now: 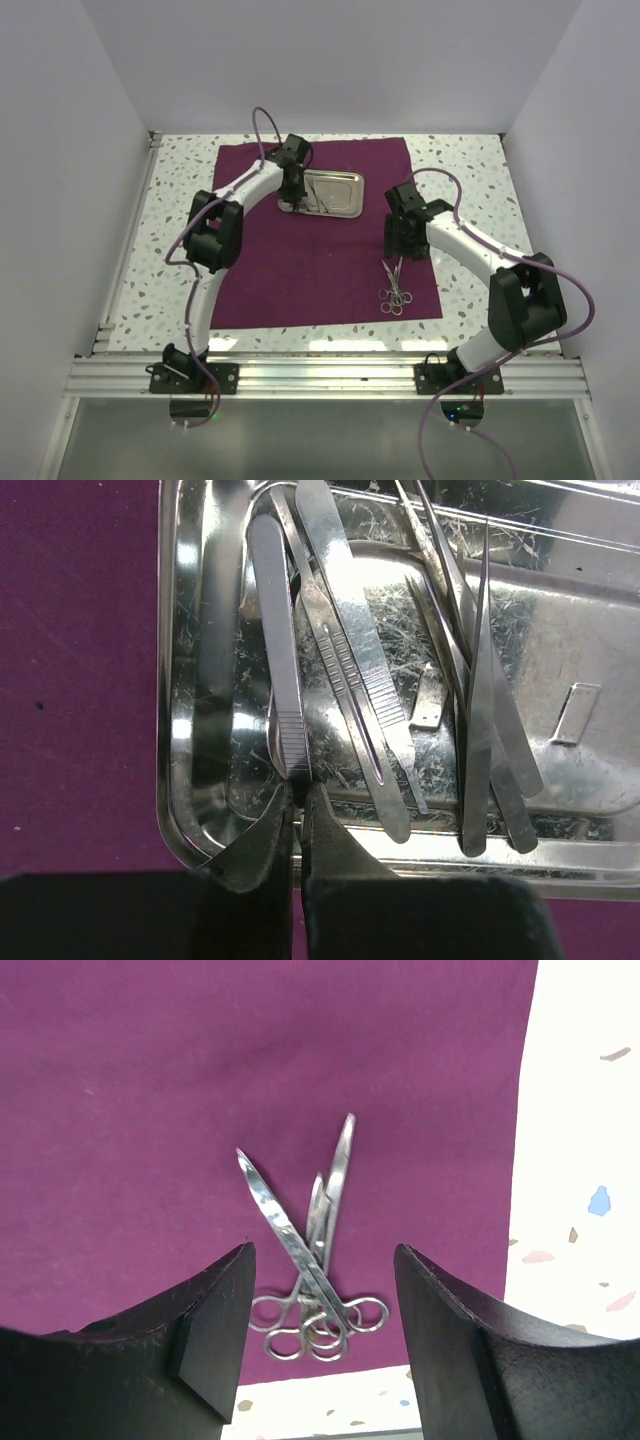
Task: Open and lay out the surgical kit
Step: Pick up the medical item from the container.
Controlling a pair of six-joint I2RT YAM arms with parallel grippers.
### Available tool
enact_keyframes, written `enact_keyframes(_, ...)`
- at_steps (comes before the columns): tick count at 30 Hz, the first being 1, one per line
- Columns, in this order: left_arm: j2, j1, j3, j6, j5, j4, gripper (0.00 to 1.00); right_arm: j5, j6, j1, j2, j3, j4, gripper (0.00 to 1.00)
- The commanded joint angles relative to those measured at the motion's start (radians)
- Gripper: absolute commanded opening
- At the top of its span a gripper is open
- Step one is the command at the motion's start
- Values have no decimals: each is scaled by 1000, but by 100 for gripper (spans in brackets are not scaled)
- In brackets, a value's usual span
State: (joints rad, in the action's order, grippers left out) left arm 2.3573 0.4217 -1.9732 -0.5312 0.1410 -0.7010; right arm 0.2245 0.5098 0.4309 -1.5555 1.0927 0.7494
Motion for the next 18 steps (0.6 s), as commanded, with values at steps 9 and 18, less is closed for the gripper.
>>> enact_keyframes(9, -119, -46, -147, 16, -7, -75, 0, -1, -39, -6, -38, 148, 5, 61)
enact_keyframes(18, -484, -43, 252, -3, 3, -26, 0, -14, -44, -4, -23, 144, 4, 60)
